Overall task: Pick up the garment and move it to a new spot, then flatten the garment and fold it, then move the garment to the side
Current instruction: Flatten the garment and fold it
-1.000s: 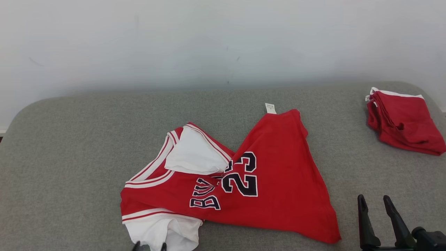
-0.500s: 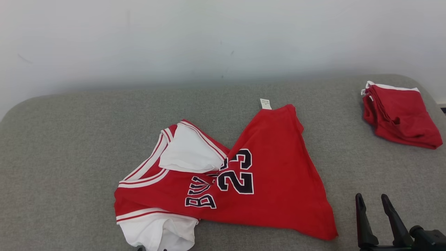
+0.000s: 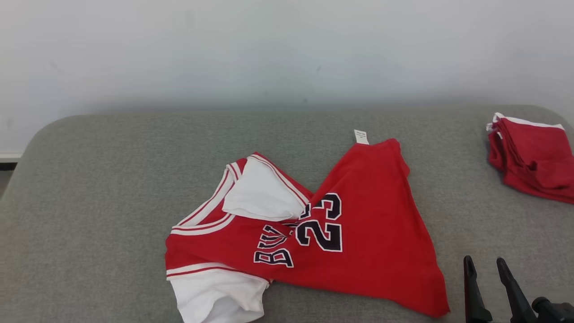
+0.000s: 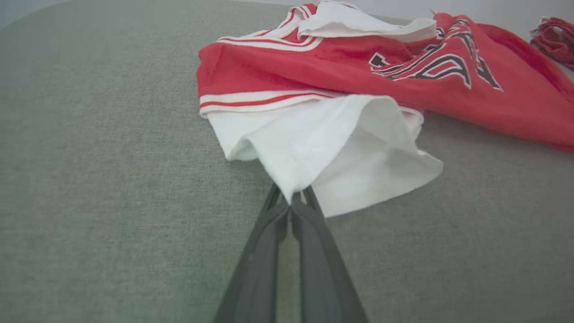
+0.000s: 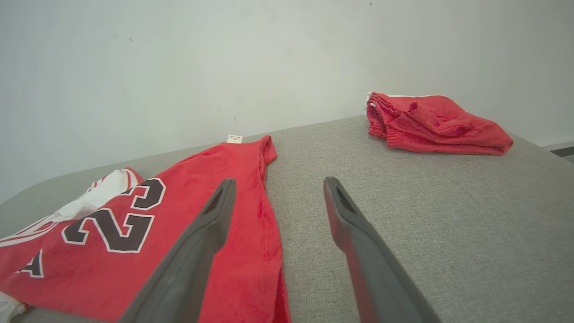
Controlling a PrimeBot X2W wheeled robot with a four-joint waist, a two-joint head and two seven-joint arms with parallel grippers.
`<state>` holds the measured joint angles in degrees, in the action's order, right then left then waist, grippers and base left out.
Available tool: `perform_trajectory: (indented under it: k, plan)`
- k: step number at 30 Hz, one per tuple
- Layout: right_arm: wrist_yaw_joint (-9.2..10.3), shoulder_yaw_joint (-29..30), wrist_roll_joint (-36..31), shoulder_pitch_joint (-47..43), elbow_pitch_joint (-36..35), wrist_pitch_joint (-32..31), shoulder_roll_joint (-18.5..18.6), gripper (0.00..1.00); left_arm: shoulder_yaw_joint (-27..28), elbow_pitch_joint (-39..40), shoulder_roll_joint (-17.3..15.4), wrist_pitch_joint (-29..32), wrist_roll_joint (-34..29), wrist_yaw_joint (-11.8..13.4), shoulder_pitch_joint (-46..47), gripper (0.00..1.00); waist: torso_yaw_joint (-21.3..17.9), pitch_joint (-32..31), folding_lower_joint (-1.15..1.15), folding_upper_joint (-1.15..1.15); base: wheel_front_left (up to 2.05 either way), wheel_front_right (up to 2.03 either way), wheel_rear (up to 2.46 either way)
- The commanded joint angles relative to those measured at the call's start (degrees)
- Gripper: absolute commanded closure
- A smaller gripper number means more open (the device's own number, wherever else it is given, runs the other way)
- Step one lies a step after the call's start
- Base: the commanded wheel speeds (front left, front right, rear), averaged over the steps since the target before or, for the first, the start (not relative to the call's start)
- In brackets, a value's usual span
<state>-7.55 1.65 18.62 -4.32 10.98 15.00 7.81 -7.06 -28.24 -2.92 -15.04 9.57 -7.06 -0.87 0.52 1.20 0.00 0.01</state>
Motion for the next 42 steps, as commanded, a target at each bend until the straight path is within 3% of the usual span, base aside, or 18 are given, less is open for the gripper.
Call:
perform_trajectory:
  k: [1, 8, 9, 10, 18, 27, 33, 42]
  plan:
    - [0.16, 0.17, 0.28, -0.64, 0.25, 0.23, -0.31, 0.00, -0.23, 1.25, -0.02, -0.18, -0.30, 0.01, -1.93, 1.00, 1.40, -0.75, 0.00, -0.01, 0.00, 0.00, 0.00]
    - [0.16, 0.43, 0.48, -0.73, 1.13, 0.23, -0.49, 0.00, -0.72, 1.41, -0.01, -0.19, 1.42, -0.14, -5.56, 0.97, 2.85, -1.32, 0.00, -0.01, 0.00, 0.00, 0.00]
    - [0.16, 0.42, 0.41, -0.74, 1.22, 0.22, -0.51, 0.00, -0.60, 1.04, -0.06, -0.19, 2.01, -0.13, -5.74, 0.42, 2.92, -1.37, 0.00, -0.01, 0.00, 0.00, 0.00]
    - [0.16, 0.36, 0.40, -0.68, 1.35, 0.22, -0.45, 0.00, -0.65, 0.75, -0.01, -0.19, 2.15, 0.01, -5.96, 0.03, 2.94, -1.40, 0.00, -0.01, 0.00, 0.00, 0.00]
    - [0.16, 0.97, 0.73, -1.00, 1.55, 0.22, 0.09, 0.00, 2.28, 2.82, -0.64, -0.19, 2.82, 1.52, -7.78, 0.00, 2.95, -1.46, 0.00, -0.01, 0.00, 0.00, 0.00]
    - [0.16, 1.48, 0.37, -0.88, 1.24, 0.23, -0.17, 0.00, 7.60, 14.38, -0.95, -0.19, 1.14, 1.88, -8.74, 0.00, 2.76, -1.55, 0.00, -0.01, 0.00, 0.00, 0.00]
    - [0.16, 1.19, 0.10, -0.70, 0.64, 0.23, -0.13, 0.00, 10.09, 20.36, -0.65, -0.18, -0.51, 2.29, -7.20, 0.00, 1.14, -1.72, 0.00, -0.01, 0.00, 0.00, 0.00]
    - [0.16, -0.07, -0.41, -0.21, -0.94, 0.15, -0.22, 0.00, 12.72, 22.66, -0.30, -0.18, -1.71, 2.93, -5.47, 0.00, -1.95, -1.68, 0.00, -0.01, 0.00, 0.00, 0.00]
